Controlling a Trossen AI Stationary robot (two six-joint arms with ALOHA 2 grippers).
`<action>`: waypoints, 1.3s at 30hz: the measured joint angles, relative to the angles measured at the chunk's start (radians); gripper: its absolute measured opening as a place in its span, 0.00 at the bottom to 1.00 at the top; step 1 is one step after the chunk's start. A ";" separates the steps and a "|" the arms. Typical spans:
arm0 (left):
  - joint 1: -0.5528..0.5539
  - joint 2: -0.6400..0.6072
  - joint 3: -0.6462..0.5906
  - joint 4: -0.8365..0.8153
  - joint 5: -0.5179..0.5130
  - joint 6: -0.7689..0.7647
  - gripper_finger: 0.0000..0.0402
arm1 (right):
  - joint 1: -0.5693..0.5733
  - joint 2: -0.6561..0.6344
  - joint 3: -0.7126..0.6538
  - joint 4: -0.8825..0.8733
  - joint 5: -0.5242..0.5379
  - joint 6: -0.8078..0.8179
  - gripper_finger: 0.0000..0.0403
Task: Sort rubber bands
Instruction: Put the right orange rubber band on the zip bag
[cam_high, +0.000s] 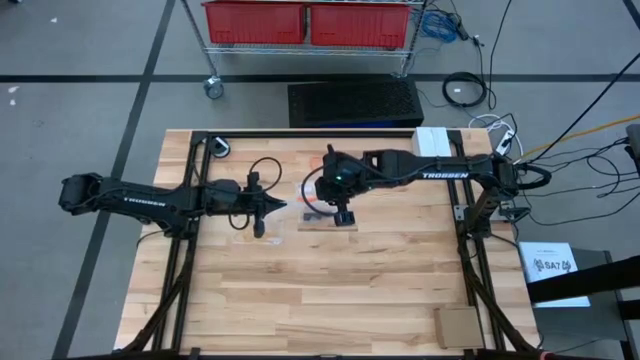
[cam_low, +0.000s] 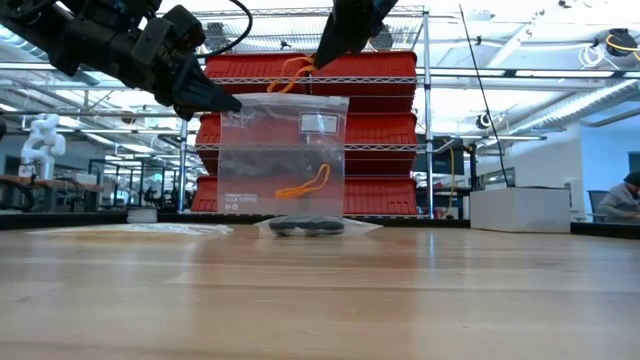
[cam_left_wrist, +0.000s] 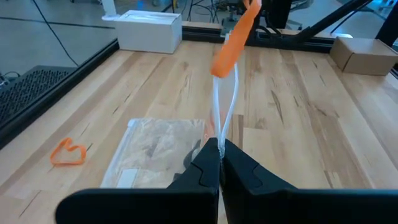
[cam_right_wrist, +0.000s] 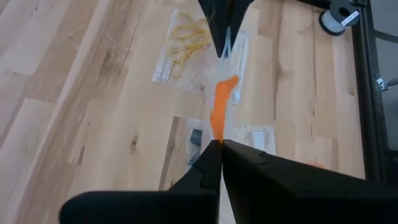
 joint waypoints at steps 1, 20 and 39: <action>0.000 0.000 0.000 0.000 0.000 0.000 0.01 | 0.000 0.000 0.000 -0.002 0.000 0.000 0.00; 0.000 0.000 0.000 0.000 0.000 0.000 0.01 | 0.010 0.000 0.000 -0.040 -0.004 0.023 0.00; 0.000 0.000 0.000 0.000 0.019 0.000 0.01 | 0.010 0.000 0.000 -0.053 -0.004 0.035 0.00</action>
